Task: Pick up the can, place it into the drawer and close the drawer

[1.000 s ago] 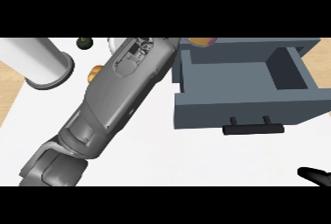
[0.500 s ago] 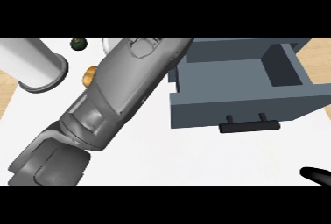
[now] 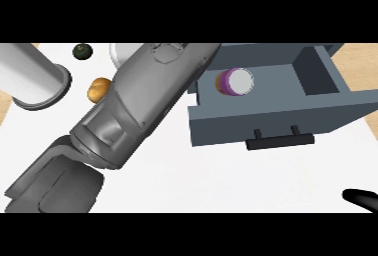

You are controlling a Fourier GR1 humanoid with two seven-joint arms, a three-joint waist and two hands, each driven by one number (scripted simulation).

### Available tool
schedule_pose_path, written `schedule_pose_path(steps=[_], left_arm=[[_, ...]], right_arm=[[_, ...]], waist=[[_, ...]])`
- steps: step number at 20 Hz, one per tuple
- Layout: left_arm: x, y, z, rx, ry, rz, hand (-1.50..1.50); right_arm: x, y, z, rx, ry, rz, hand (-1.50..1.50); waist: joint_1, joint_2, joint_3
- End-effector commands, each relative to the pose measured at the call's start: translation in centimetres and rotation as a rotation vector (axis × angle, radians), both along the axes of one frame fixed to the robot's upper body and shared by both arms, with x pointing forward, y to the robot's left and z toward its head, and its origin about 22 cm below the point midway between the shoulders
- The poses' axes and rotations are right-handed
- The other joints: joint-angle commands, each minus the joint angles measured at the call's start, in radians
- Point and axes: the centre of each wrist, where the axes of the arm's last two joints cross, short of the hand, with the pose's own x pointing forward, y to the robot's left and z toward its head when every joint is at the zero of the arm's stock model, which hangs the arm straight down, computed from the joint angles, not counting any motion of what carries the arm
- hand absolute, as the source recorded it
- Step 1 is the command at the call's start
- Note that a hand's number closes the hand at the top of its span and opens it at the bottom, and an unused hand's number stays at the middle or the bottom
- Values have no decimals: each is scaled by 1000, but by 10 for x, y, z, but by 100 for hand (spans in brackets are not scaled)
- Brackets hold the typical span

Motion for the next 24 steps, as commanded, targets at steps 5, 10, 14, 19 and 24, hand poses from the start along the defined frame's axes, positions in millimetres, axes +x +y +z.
schedule_pose_path(steps=[5, 10, 14, 19, 24], left_arm=[[3, 3, -11, 4, -25, 54, -150], [5, 5, -8, -60, -9, 81, -150], [1, -3, 9, -88, -15, 53, -150], [3, 1, 5, -156, -8, 57, -150], [2, 0, 0, -136, -31, 45, -150]], right_arm=[[7, 11, 11, -118, -48, 6, -150], [18, 2, 18, -256, -90, 46, -150], [30, 12, 10, -405, -92, 37, -150], [44, 29, 11, -585, -98, 0, -150], [85, 53, 6, -757, -106, 9, -150]], waist=[[-12, 9, 0], [-13, 11, 1], [10, 7, 0], [25, 8, -1], [44, 10, -1]])
